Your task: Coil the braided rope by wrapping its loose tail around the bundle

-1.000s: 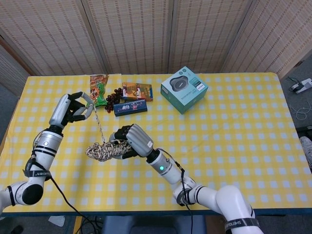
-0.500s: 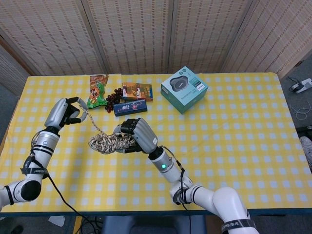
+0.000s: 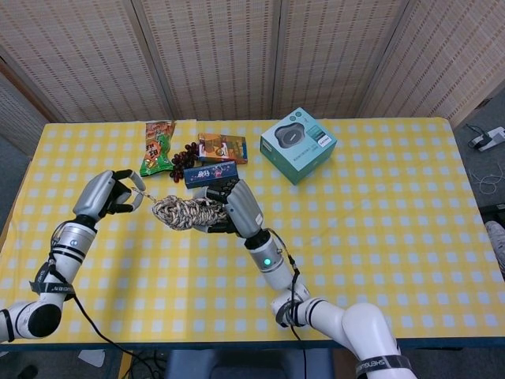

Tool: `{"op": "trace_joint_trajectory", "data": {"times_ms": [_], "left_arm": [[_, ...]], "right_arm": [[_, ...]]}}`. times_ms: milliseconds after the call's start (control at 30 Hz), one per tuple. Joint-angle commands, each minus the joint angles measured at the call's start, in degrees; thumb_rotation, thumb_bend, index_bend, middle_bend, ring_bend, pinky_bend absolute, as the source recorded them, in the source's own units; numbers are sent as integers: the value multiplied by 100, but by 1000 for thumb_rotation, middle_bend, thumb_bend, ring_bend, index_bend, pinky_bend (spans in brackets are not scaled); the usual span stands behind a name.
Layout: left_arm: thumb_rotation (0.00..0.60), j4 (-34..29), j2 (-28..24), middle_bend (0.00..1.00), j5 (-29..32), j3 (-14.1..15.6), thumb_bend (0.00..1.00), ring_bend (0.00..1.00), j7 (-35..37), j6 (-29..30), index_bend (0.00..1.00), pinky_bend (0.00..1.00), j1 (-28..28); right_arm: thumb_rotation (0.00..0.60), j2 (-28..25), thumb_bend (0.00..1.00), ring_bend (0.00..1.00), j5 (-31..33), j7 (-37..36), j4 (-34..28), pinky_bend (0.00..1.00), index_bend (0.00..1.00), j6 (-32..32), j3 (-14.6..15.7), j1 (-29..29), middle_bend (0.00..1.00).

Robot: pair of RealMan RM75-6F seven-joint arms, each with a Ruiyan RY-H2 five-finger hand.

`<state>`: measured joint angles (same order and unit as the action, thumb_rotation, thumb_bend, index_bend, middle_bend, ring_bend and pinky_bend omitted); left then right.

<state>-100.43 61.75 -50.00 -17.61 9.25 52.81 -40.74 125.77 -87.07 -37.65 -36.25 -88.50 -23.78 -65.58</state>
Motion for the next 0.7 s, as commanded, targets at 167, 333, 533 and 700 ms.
{"op": "trace_joint_trajectory", "data": {"times_ms": [167,333,533,700], "left_arm": [[535,-259,-608,601,-419,283,372,566,37,-984,171,785,-32],[513,-256,-732,184,-526,281,308,173,278,-1123,0,361,38],[579,-40,-726,127,-785,375,303,143,211,-685,0,309,288],[600,144,-638,127,-887,513,302,143,-198,-5,0,290,563]], "right_arm": [[600,-69,249,688,35,94,-113,699,946,-40,-12,-6,746],[600,-233,250,688,37,212,-291,699,946,-58,19,69,746],[600,-642,255,687,-52,492,-637,700,946,-92,203,318,746],[600,-1037,260,687,-79,678,-1060,700,946,-102,343,604,746]]}}
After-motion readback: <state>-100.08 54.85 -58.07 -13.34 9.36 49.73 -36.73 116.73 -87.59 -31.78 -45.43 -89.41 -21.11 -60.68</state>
